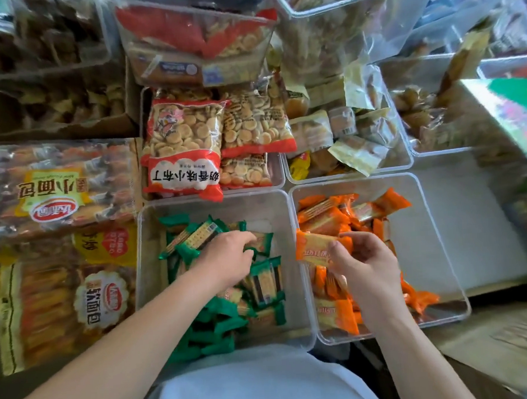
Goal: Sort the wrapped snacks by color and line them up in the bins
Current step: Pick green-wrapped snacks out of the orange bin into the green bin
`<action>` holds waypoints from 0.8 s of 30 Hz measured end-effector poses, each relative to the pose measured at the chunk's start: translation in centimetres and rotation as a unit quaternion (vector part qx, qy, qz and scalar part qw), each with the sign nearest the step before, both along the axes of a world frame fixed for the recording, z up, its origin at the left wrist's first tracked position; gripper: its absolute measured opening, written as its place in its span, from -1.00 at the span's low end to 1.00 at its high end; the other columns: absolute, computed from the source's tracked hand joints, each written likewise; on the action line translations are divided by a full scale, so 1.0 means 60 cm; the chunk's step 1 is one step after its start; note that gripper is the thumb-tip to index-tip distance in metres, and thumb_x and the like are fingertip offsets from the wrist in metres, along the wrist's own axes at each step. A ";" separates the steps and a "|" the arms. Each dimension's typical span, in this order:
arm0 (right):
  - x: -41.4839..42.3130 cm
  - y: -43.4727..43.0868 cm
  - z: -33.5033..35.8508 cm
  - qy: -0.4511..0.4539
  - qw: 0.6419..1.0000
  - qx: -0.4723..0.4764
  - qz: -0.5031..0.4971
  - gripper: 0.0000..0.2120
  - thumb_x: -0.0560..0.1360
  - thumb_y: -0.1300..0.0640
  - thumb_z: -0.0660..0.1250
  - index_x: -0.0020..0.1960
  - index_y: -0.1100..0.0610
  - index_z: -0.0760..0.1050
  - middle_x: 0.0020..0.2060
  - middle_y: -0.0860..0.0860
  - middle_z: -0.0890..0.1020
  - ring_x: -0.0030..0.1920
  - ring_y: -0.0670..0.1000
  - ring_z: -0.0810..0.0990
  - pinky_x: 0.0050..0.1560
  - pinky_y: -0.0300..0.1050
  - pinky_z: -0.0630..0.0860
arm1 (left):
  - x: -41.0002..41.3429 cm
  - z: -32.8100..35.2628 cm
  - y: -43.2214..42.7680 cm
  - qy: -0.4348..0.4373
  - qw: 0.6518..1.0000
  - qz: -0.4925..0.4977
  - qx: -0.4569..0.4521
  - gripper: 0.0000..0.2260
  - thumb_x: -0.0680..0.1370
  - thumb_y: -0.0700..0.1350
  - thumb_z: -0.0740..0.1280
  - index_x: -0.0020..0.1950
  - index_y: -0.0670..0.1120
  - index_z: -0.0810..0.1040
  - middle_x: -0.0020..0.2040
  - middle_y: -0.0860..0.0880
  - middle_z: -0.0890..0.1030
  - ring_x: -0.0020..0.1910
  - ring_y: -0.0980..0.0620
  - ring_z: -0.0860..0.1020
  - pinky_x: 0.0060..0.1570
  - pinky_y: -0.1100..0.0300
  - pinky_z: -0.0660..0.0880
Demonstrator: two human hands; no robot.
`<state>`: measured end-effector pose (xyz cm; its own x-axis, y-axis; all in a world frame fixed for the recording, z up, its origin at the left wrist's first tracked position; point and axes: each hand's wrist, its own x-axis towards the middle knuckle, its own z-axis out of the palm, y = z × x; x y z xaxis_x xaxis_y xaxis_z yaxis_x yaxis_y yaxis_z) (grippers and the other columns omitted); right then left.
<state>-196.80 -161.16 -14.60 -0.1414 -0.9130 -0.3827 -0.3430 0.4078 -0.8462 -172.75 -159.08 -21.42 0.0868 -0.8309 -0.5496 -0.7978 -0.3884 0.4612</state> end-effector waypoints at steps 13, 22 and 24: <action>-0.235 -0.046 0.009 0.125 0.990 -0.027 -0.054 -0.90 0.52 0.08 0.50 -0.02 0.01 0.60 -0.15 -0.11 0.66 -0.11 -0.14 0.63 -0.19 -0.27 0.47 | -0.263 0.064 -0.010 0.170 0.974 -0.034 -0.145 -0.73 0.65 -0.06 0.36 0.35 0.08 0.60 0.21 0.18 0.56 0.15 0.17 0.53 0.23 0.15 0.54; -0.335 -0.073 -0.041 0.117 0.993 -0.006 0.002 -0.96 0.59 0.12 0.42 -0.02 -0.01 0.63 -0.15 -0.07 0.70 -0.10 -0.02 0.70 -0.02 -0.02 0.69 | -0.368 0.029 -0.024 0.122 0.988 0.043 -0.081 -0.66 0.64 0.02 0.34 0.42 0.11 0.54 0.38 0.14 0.50 0.36 0.08 0.48 0.36 0.06 0.47; -0.339 -0.072 -0.037 0.109 0.994 -0.008 0.010 -0.96 0.60 0.10 0.42 -0.01 -0.03 0.61 -0.13 -0.10 0.68 -0.06 -0.06 0.68 -0.07 -0.18 0.61 | -0.373 0.031 -0.028 0.118 0.989 0.040 -0.078 -0.68 0.65 0.00 0.34 0.41 0.10 0.55 0.35 0.15 0.51 0.34 0.09 0.47 0.35 0.11 0.45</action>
<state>-217.12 -165.48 -16.79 -0.2006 -0.9222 -0.3305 -0.5265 0.3860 -0.7575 -195.11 -160.73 -19.53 0.0399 -0.9032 -0.4274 -0.6312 -0.3544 0.6899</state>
